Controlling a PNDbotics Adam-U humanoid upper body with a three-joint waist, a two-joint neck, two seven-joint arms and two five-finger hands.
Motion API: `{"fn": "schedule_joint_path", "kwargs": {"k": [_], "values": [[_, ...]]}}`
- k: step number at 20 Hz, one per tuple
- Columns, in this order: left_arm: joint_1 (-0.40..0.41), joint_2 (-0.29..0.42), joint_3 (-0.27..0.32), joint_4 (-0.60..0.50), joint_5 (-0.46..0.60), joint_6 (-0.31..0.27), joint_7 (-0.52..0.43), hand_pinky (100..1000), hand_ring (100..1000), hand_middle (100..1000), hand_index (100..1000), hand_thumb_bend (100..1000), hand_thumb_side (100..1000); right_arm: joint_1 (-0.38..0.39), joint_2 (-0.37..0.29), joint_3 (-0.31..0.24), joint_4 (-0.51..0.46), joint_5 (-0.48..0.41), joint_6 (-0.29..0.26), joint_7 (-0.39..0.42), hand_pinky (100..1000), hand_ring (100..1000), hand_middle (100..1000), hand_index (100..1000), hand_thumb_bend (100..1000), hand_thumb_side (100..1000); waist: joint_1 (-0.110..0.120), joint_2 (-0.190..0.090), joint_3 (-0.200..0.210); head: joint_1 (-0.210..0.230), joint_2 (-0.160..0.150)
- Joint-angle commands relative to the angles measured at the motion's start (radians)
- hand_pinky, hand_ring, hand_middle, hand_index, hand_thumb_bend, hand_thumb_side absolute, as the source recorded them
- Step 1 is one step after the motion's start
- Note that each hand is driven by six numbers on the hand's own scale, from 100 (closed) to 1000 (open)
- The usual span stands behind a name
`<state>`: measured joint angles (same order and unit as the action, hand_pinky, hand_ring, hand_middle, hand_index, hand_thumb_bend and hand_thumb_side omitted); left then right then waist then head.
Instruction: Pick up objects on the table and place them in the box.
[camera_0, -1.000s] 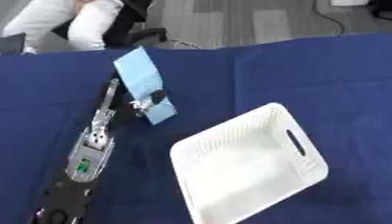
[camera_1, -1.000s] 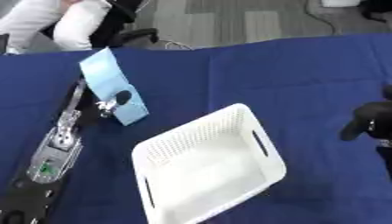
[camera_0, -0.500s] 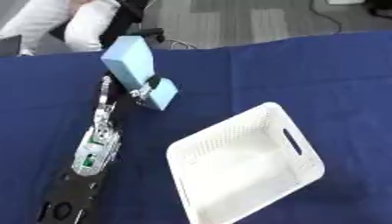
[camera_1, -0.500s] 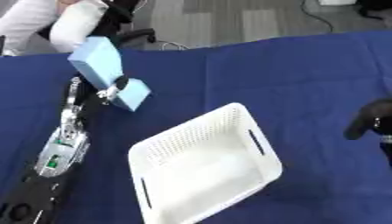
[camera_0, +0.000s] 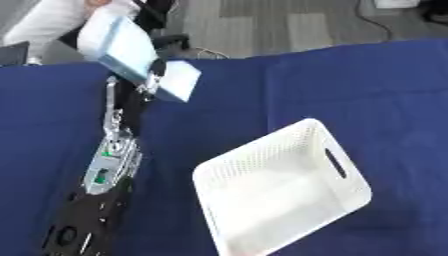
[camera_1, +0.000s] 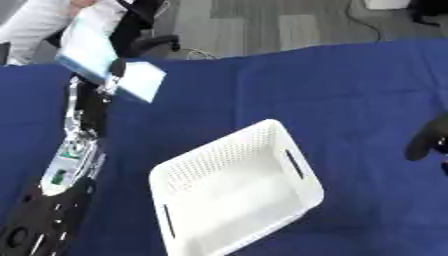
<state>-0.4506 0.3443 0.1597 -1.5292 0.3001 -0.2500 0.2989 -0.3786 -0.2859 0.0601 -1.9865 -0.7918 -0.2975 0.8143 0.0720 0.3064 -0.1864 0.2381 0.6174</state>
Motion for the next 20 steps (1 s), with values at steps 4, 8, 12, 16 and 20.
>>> {"fn": "schedule_joint_path", "kwargs": {"k": [4, 8, 12, 16, 20], "values": [[-0.024, 0.148, -0.064, -0.105, 0.169, 0.017, -0.107, 100, 100, 100, 126, 100, 145, -0.004, -0.013, -0.005, -0.014, 0.002, -0.094, 0.093, 674, 800, 850, 803, 100, 771, 0.003, -0.026, 0.003, 0.012, -0.01], [-0.027, 0.19, -0.106, -0.166, 0.336, 0.068, -0.151, 100, 100, 100, 124, 100, 137, -0.005, -0.016, -0.002, -0.014, 0.005, -0.097, 0.093, 674, 799, 849, 803, 100, 770, 0.007, -0.024, 0.001, 0.015, -0.013], [-0.032, 0.183, -0.13, -0.248, 0.491, 0.11, -0.131, 100, 100, 100, 125, 100, 100, -0.008, -0.017, 0.001, -0.014, 0.007, -0.098, 0.093, 675, 800, 850, 804, 100, 771, 0.009, -0.02, -0.002, 0.015, -0.011], [-0.042, 0.149, -0.177, -0.341, 0.6, 0.164, -0.103, 100, 100, 100, 126, 100, 100, -0.011, -0.016, 0.003, -0.014, 0.009, -0.1, 0.093, 675, 800, 850, 804, 100, 772, 0.01, -0.017, -0.006, 0.017, -0.006], [-0.047, 0.116, -0.243, -0.402, 0.669, 0.252, -0.102, 100, 100, 100, 127, 100, 100, -0.014, -0.015, 0.006, -0.014, 0.01, -0.1, 0.093, 675, 801, 851, 805, 100, 771, 0.01, -0.014, -0.011, 0.019, -0.002]]}}
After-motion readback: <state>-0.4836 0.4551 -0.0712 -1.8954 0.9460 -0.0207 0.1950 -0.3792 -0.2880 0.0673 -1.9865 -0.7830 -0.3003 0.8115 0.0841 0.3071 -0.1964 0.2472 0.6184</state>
